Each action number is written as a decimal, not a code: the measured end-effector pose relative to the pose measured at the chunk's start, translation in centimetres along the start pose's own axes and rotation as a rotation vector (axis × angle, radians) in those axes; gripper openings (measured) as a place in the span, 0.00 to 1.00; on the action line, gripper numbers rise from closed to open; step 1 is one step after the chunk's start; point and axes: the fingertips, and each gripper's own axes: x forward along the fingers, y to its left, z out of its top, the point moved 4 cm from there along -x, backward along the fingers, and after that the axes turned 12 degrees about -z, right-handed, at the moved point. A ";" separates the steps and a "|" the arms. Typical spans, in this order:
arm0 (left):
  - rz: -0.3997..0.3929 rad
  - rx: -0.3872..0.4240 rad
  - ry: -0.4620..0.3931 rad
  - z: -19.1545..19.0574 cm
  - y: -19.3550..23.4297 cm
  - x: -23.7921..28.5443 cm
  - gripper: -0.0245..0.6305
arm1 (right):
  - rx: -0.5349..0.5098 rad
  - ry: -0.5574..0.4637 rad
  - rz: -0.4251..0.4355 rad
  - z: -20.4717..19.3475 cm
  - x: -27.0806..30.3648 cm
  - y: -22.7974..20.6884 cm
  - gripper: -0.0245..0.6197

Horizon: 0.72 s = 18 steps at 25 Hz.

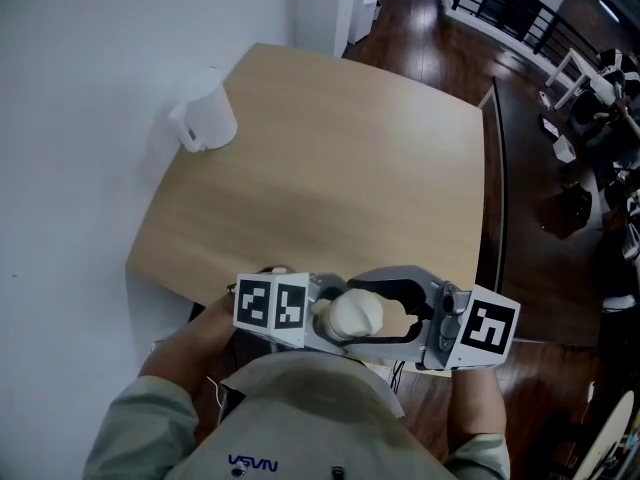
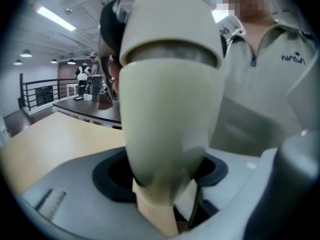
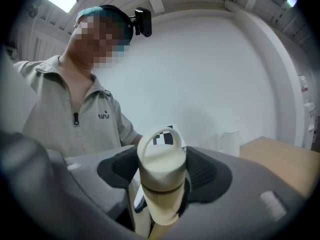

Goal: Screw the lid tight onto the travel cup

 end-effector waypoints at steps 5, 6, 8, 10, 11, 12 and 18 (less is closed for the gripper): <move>0.203 -0.068 -0.033 -0.7 3.0 -1.1 0.52 | -0.008 -0.004 -0.210 -0.9 -0.4 -2.2 0.49; 0.269 -0.092 -0.052 -0.8 3.8 -1.6 0.52 | -0.006 -0.008 -0.280 -1.1 -0.6 -3.0 0.49; 0.425 -0.139 -0.086 -0.9 5.6 -2.6 0.52 | 0.008 -0.023 -0.433 -1.6 -1.0 -4.7 0.49; 0.588 -0.181 -0.111 -1.2 7.0 -3.3 0.52 | 0.045 -0.059 -0.567 -1.8 -1.3 -6.0 0.49; 0.663 -0.202 -0.121 -1.4 7.6 -3.5 0.52 | 0.065 -0.080 -0.624 -1.9 -1.3 -6.5 0.49; 0.731 -0.222 -0.127 -1.6 8.1 -3.6 0.52 | 0.081 -0.099 -0.675 -2.0 -1.4 -6.8 0.49; 1.057 -0.299 -0.150 -2.7 9.9 -4.1 0.52 | 0.119 -0.138 -0.901 -2.8 -0.8 -7.6 0.48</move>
